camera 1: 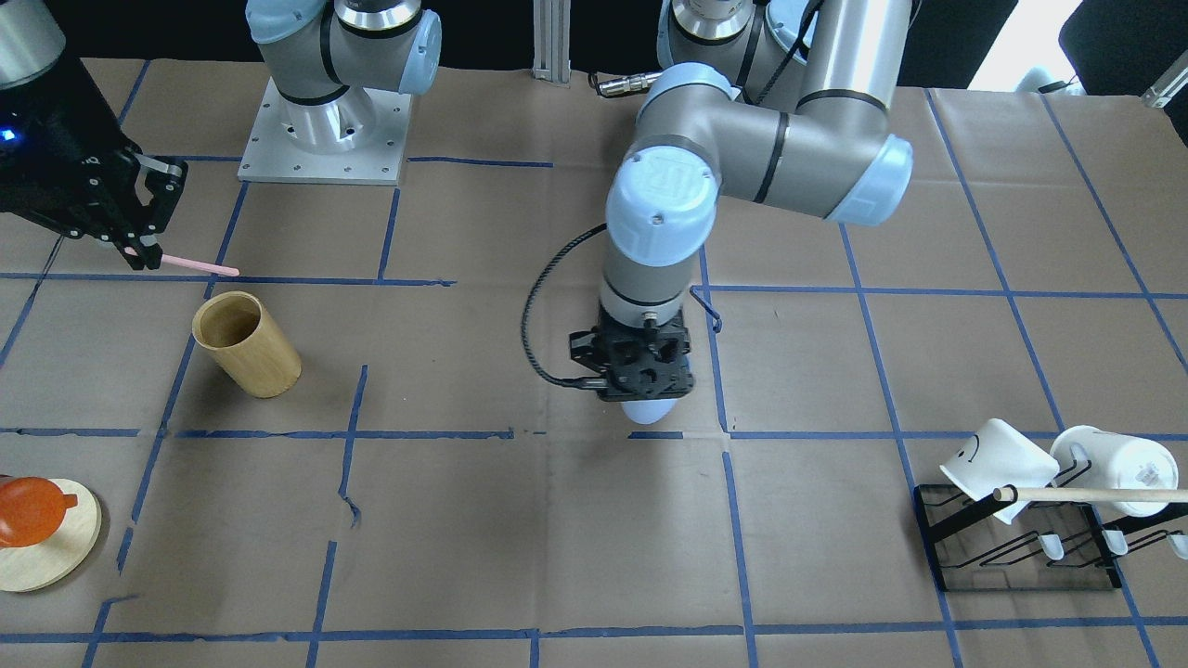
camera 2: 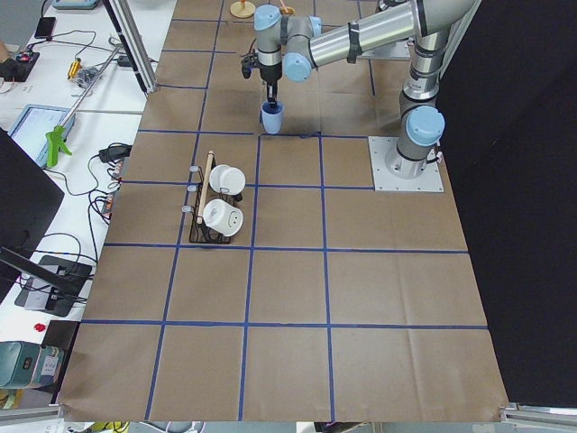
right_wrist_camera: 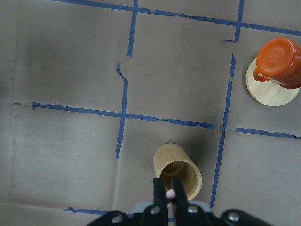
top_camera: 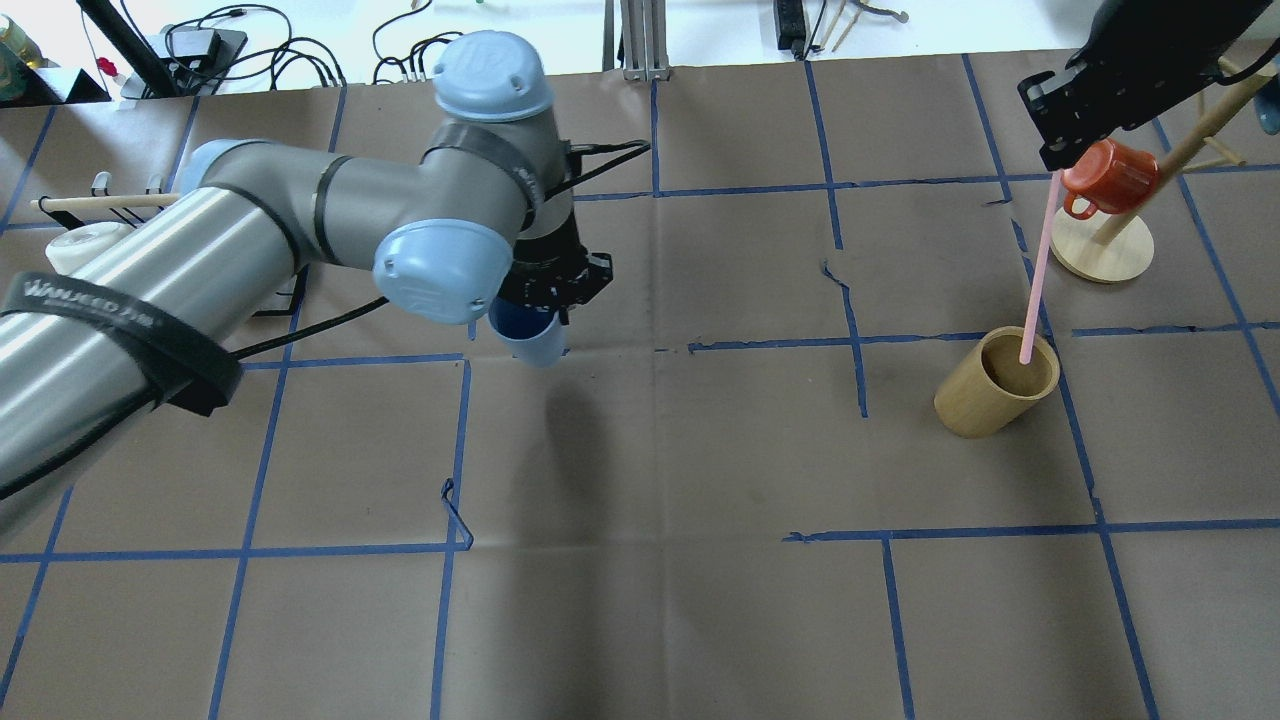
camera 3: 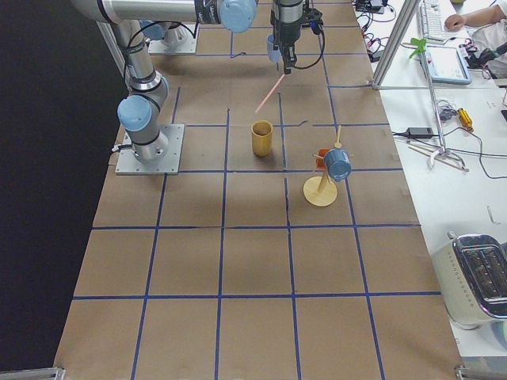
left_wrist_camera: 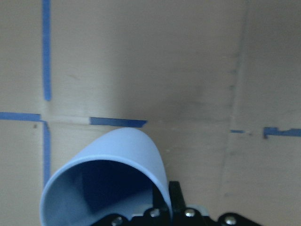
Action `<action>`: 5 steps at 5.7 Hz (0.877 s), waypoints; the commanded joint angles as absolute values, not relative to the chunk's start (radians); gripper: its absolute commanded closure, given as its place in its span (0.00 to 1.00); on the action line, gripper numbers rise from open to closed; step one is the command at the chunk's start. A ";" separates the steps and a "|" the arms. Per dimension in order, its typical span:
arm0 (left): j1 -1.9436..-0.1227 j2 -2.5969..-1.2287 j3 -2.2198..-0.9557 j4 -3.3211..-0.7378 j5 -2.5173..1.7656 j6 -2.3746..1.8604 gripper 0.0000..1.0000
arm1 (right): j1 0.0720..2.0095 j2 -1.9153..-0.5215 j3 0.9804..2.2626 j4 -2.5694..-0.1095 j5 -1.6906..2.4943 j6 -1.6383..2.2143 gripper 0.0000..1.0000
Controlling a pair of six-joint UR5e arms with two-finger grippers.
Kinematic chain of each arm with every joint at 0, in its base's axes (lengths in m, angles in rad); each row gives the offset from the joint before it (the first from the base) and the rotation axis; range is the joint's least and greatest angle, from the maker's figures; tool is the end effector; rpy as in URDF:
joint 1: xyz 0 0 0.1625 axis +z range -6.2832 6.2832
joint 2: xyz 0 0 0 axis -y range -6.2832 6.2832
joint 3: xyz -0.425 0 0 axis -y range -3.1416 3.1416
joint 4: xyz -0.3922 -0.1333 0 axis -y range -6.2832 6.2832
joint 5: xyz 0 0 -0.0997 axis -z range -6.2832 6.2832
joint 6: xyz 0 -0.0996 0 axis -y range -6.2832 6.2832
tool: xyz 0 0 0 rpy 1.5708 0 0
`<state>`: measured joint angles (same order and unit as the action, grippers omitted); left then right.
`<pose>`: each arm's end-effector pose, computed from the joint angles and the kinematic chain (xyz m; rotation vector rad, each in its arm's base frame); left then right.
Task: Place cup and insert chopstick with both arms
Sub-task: 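Carry the blue cup toward table center with left gripper while right lifts stick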
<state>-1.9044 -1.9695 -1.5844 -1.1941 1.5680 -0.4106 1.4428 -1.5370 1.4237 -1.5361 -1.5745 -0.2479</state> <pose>-0.3294 -0.5425 0.2939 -0.1206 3.1285 0.0535 0.0666 -0.5240 0.5401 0.1868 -3.1154 0.1195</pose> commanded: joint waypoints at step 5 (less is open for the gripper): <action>-2.011 -2.097 -1.519 -1.097 1.571 -0.493 0.09 | 1.500 -1.427 1.307 -1.427 -1.557 -0.072 0.91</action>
